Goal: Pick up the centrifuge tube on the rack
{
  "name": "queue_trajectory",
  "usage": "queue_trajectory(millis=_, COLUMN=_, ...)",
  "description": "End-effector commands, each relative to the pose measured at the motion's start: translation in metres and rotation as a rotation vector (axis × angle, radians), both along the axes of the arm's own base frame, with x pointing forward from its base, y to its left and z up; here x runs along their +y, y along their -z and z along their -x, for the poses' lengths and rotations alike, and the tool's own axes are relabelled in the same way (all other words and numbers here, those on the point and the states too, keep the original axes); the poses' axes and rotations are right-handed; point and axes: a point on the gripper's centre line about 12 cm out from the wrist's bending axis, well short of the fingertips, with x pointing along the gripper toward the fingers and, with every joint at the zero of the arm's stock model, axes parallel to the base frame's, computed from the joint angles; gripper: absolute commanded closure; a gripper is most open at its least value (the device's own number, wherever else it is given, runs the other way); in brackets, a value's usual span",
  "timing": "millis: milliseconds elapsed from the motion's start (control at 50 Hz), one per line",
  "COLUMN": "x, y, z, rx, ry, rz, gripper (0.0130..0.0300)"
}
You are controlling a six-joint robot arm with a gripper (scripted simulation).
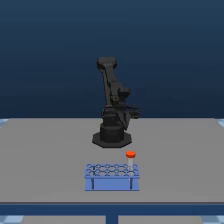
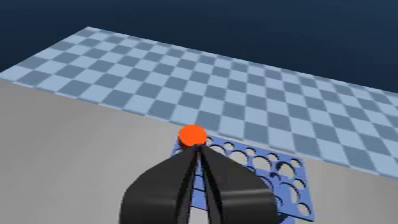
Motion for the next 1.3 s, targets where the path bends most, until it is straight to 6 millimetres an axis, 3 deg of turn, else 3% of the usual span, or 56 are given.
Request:
queue_trajectory(millis=20, x=0.0000, y=0.0000, z=0.0000, rx=0.000, ry=0.000, rz=0.000, gripper=0.0130)
queue_trajectory(millis=1300, x=0.0030, y=0.0017, z=-0.0081, rx=0.020, ry=0.021, rz=-0.009, gripper=0.0130)
